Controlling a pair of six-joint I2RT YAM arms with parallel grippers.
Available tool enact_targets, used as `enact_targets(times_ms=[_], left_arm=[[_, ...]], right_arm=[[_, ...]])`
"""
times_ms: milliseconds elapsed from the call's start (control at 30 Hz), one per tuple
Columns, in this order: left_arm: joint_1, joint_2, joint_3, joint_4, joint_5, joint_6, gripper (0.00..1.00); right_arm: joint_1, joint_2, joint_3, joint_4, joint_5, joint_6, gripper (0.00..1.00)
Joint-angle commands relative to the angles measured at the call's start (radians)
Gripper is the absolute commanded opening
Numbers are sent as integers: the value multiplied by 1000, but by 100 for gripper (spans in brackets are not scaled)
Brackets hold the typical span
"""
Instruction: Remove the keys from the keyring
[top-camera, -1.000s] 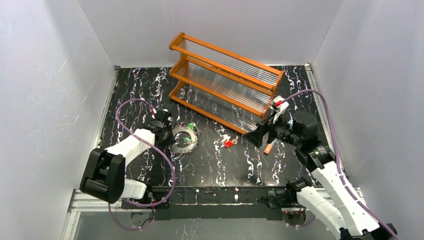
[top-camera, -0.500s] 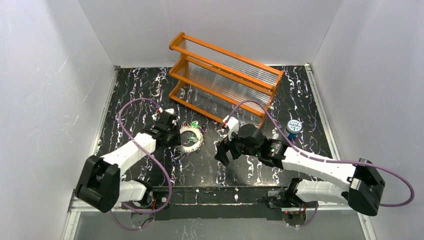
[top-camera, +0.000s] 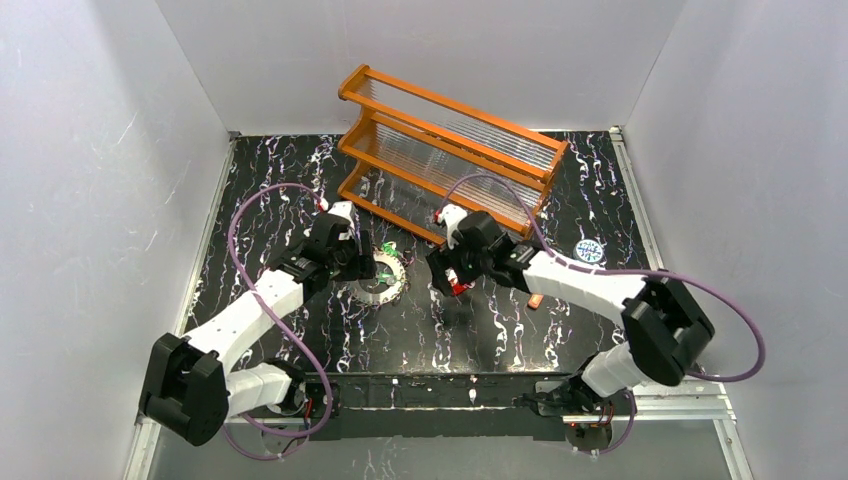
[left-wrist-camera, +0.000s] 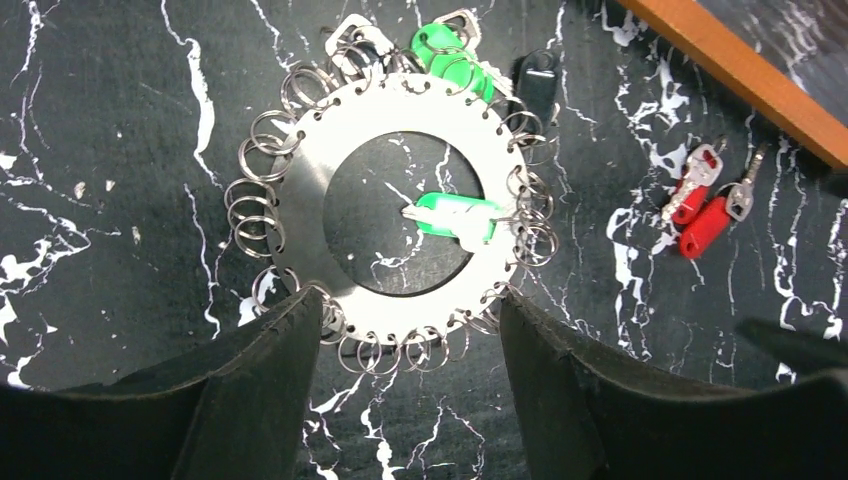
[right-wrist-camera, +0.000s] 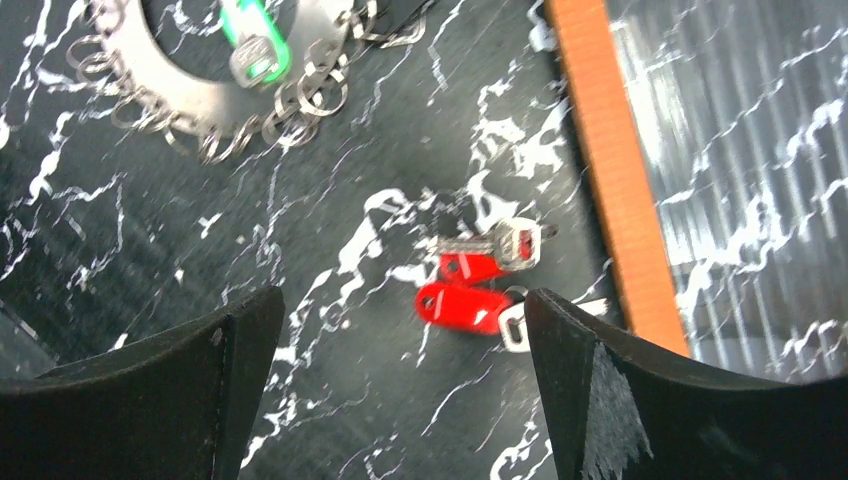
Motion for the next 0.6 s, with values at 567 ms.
enact_targets(times_ms=[567], left_arm=[[-61,177,12,171,241,-29,66]], right_arm=[[-336,226,66,78,-178,-77,99]])
